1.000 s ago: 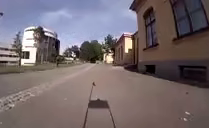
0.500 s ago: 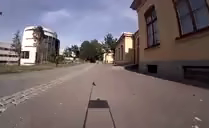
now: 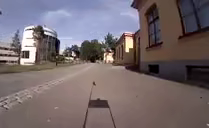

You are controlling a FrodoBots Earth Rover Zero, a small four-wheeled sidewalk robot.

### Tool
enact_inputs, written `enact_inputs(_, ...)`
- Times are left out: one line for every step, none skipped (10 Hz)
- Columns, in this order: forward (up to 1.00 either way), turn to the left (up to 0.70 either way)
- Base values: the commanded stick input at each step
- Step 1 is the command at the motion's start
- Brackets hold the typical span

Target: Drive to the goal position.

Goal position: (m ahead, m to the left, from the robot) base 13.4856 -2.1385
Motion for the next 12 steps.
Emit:
enact_inputs(0.45,0.0)
enact_inputs(0.45,0.0)
enact_inputs(0.45,0.0)
enact_inputs(0.45,0.0)
enact_inputs(0.45,0.0)
enact_inputs(0.45,0.0)
enact_inputs(0.45,0.0)
enact_inputs(0.45,0.0)
enact_inputs(0.45,0.0)
enact_inputs(0.45,0.0)
enact_inputs(0.45,0.0)
enact_inputs(0.45,0.0)
